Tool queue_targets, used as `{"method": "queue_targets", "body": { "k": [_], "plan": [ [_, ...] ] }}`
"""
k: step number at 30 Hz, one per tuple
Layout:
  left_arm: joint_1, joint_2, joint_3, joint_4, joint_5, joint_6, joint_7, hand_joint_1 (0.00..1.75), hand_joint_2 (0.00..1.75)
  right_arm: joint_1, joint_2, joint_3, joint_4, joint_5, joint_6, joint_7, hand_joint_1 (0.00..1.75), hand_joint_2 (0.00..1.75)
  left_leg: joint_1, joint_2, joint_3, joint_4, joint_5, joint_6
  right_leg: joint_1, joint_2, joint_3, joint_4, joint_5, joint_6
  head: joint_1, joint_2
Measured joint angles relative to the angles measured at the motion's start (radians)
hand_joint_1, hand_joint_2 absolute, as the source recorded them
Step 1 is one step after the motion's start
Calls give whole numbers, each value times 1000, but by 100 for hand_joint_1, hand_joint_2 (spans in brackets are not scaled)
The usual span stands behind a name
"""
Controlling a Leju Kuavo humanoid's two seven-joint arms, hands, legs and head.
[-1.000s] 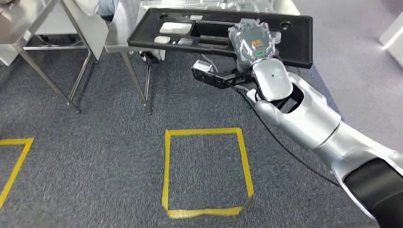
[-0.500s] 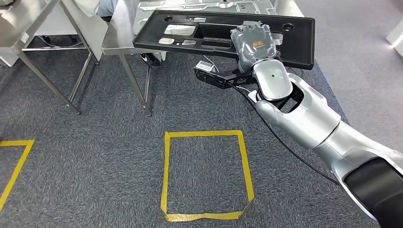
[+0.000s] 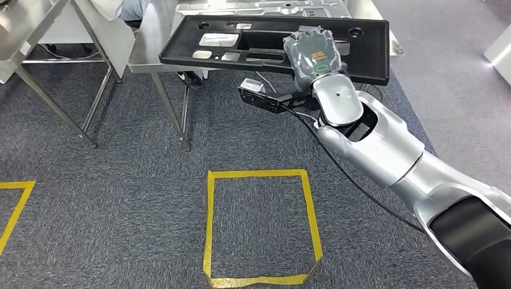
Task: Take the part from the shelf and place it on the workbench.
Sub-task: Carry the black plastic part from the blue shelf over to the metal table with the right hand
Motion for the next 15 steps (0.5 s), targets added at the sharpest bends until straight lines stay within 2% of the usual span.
{"method": "queue_targets", "body": {
  "k": [1, 3, 4, 5, 6, 8, 9, 10, 11, 15],
  "plan": [
    [0, 0, 0, 0, 0, 0, -1, 0, 175, -4, 2, 0, 2, 0, 1, -1, 175, 175, 2, 0, 8, -5, -2, 6, 1, -1, -21, 41, -17, 2, 1, 0],
    [-1, 0, 0, 0, 0, -1, -2, 0, 175, -8, 4, 3, 8, 1, 3, -4, 175, 175, -1, 1, 19, -7, -10, 17, 1, -3, -95, 170, -58, 1, 4, 0],
    [-1, 0, 0, 0, 0, -2, -2, 0, 175, -8, 6, 7, 11, 2, 5, -5, 175, 175, -2, 0, 25, -6, -15, 20, 2, -2, -132, 227, -68, 1, 4, 0],
    [-1, 0, 0, 0, 0, -2, -2, 0, 175, -7, 7, 12, 14, 2, 7, -7, 175, 175, -2, -1, 31, -5, -21, 22, 2, -3, -157, 254, -61, 1, 4, 0],
    [0, 0, 0, 0, 0, -3, -2, 0, 175, -6, 7, 16, 17, 2, 9, -8, 175, 175, -3, -3, 39, -4, -28, 23, 1, -3, -163, 242, -34, -1, 4, 0],
    [1, 0, 0, 0, 1, -4, 1, 0, 175, -7, 7, 20, 22, 2, 10, -9, 175, 175, -3, -8, 54, 2, -44, 19, 3, -3, -127, 122, 51, -8, 5, 0],
    [1, 0, 0, 0, 1, -4, 2, 0, 175, -10, 8, 21, 23, 2, 11, -9, 175, 175, -5, -10, 58, 6, -53, 15, 5, -3, -101, 58, 80, -11, 4, 0],
    [1, 0, 0, 0, 1, -5, 4, 0, 175, -13, 9, 22, 25, 1, 11, -10, 175, 175, -6, -12, 60, 8, -59, 11, 7, -3, -80, 12, 95, -14, 4, 0],
    [1, -1, 0, 0, 1, -6, 5, 0, 175, -15, 10, 23, 25, 0, 12, -10, 175, 175, -6, -12, 60, 9, -63, 6, 9, -2, -69, -11, 95, -16, 3, 0],
    [1, 0, 0, 0, 2, -7, 9, 0, 175, -17, 15, 24, 28, -2, 14, -10, 175, 175, -3, -8, 60, 19, -80, -16, 7, 0, -47, -36, 86, -28, 1, 0]
  ]
}}
